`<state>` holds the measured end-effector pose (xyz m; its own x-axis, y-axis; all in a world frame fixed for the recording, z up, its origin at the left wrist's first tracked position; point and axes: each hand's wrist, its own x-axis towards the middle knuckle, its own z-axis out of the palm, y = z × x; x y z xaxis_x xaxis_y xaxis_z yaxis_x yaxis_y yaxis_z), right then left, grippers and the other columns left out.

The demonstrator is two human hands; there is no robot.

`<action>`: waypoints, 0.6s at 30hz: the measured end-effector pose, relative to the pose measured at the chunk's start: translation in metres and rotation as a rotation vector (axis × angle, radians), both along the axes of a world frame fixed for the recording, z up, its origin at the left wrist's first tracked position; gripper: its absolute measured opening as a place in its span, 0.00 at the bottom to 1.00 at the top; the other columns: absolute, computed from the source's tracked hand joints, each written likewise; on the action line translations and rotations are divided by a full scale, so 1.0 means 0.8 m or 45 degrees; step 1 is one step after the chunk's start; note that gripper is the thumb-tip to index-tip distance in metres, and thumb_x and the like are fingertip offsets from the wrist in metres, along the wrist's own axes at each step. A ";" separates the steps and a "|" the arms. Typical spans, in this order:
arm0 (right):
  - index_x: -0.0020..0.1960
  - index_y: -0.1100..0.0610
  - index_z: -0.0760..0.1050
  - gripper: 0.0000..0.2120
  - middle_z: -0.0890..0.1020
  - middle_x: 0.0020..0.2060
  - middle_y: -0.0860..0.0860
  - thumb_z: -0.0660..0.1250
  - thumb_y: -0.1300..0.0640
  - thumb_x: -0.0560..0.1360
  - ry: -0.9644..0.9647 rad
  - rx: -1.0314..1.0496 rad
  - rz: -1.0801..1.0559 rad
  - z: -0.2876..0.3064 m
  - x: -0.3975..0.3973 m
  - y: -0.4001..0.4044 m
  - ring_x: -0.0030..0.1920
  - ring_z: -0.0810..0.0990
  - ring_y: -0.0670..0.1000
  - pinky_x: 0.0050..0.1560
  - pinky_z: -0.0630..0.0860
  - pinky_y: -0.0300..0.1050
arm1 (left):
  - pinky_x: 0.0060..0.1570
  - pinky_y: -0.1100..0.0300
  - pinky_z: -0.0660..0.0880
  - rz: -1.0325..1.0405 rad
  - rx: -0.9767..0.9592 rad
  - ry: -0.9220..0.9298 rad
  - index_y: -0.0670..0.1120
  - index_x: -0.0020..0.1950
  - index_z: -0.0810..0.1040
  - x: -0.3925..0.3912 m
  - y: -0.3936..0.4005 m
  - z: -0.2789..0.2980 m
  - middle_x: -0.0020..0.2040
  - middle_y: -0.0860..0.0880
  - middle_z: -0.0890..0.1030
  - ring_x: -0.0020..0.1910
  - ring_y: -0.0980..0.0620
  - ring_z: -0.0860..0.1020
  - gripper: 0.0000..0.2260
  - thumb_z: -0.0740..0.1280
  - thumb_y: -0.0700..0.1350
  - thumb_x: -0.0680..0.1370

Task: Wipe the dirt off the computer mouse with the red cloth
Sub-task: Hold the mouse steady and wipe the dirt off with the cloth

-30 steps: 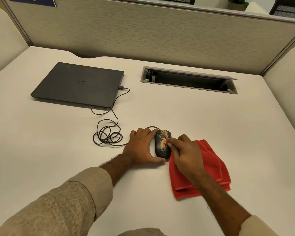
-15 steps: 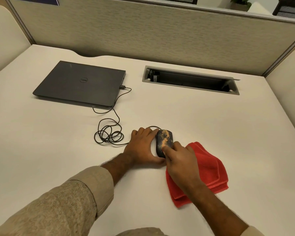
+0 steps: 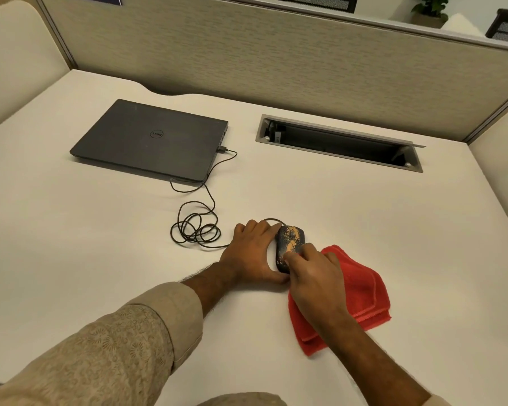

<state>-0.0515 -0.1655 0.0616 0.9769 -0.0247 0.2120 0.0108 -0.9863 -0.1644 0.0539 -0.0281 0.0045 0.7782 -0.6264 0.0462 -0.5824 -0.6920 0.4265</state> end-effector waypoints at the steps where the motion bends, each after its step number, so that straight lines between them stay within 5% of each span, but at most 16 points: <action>1: 0.42 0.53 0.78 0.06 0.76 0.36 0.50 0.70 0.63 0.69 0.006 0.008 -0.034 0.001 0.001 -0.001 0.32 0.72 0.52 0.38 0.65 0.46 | 0.59 0.54 0.60 0.005 -0.006 -0.001 0.50 0.75 0.64 0.000 -0.001 0.000 0.59 0.55 0.70 0.56 0.52 0.66 0.50 0.64 0.77 0.59; 18: 0.42 0.52 0.79 0.06 0.77 0.37 0.50 0.67 0.62 0.69 0.023 0.129 -0.001 0.008 0.013 -0.006 0.33 0.73 0.55 0.38 0.70 0.48 | 0.62 0.52 0.61 -0.012 0.019 0.020 0.49 0.76 0.63 0.000 0.001 0.007 0.61 0.53 0.71 0.58 0.51 0.66 0.52 0.60 0.77 0.59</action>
